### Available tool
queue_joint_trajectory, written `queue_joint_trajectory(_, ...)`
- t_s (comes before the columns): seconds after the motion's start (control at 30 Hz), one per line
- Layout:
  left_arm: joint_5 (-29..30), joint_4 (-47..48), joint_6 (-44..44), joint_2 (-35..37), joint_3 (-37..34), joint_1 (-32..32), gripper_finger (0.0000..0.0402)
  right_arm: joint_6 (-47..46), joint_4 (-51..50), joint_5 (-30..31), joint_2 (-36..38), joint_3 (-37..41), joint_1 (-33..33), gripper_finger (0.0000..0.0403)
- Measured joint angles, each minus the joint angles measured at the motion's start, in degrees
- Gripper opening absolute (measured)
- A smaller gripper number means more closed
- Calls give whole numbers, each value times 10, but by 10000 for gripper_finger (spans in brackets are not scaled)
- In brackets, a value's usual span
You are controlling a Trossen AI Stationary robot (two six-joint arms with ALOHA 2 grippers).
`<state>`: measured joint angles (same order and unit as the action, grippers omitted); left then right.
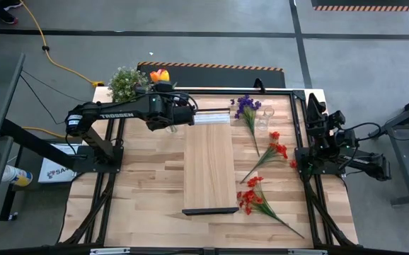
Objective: Pick and place flowers into a vace then onto a shelf
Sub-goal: Put the yellow flower into the left transparent vase
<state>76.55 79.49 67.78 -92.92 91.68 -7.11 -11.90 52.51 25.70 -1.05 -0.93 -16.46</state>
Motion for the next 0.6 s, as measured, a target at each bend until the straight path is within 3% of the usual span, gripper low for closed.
queue_joint_trajectory(0.6, -43, -45, 0, 0, 0, 17, 101, -12, 0, -22, 0, 0, 0, 266)
